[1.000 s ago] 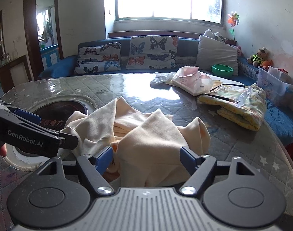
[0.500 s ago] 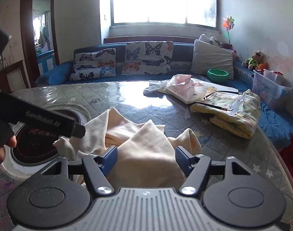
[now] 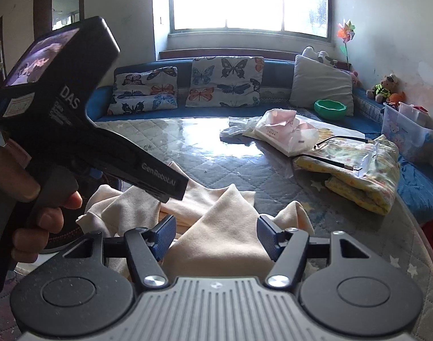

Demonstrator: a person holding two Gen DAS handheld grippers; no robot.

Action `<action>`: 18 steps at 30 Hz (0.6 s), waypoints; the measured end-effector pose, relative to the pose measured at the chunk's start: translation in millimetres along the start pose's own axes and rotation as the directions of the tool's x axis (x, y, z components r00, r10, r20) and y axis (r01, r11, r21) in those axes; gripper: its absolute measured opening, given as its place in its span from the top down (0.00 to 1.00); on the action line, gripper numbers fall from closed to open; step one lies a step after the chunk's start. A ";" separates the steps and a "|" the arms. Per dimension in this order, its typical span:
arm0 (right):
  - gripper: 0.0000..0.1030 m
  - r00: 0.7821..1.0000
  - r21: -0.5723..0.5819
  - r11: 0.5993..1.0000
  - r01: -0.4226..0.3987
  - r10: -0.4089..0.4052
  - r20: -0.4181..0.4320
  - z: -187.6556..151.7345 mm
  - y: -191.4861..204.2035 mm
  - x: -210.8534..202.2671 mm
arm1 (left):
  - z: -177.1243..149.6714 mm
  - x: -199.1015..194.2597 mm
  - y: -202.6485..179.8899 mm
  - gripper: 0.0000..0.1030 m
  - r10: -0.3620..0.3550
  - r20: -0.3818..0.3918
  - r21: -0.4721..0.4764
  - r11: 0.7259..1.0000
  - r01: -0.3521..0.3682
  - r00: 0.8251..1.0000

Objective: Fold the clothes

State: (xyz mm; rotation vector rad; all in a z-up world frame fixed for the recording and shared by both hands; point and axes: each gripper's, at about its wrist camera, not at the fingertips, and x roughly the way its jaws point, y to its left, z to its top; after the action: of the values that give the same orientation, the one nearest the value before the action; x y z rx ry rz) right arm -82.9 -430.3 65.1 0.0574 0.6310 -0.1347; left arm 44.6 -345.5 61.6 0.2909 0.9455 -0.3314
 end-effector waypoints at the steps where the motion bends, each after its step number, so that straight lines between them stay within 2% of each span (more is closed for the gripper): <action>1: 0.38 1.000 -0.004 1.000 0.000 0.000 -0.003 -0.1 0.7 1.6 | -1.5 1.3 1.3 0.20 -0.004 -0.006 0.002 1.000 0.004 1.000; 3: 0.38 1.000 -0.010 1.000 0.000 0.000 -0.009 -0.3 1.9 4.6 | -4.4 3.0 4.4 0.34 -0.019 -0.019 -0.004 1.000 0.019 1.000; 7: 0.38 1.000 -0.024 1.000 0.013 -0.013 -0.025 -3.9 3.2 9.3 | -11.5 -0.3 15.6 0.53 -0.064 -0.030 -0.032 0.998 0.063 0.997; 9: 0.38 0.999 -0.035 0.999 0.029 -0.030 -0.033 -6.8 2.9 10.0 | -14.8 -5.7 18.4 0.67 -0.088 -0.026 -0.034 0.996 0.087 0.996; 12: 0.38 0.998 -0.039 0.998 0.047 -0.048 -0.039 -10.5 0.1 8.5 | -23.4 -14.6 25.6 0.81 -0.119 -0.008 -0.033 0.992 0.119 0.993; 14: 0.38 0.997 -0.039 0.997 0.061 -0.063 -0.040 -12.6 -3.8 6.0 | -29.4 -20.9 31.0 0.86 -0.139 0.004 -0.030 0.990 0.139 0.990; 18: 0.38 0.995 -0.033 0.995 0.089 -0.090 -0.034 -12.6 -11.5 0.4 | -42.0 -33.6 44.9 0.88 -0.168 0.027 -0.034 0.985 0.169 0.985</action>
State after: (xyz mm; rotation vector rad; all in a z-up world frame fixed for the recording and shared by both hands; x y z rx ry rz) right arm -91.6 -440.5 54.5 0.0012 0.6709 -0.2109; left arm 13.3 -283.6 70.6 0.1737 0.9534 -0.4711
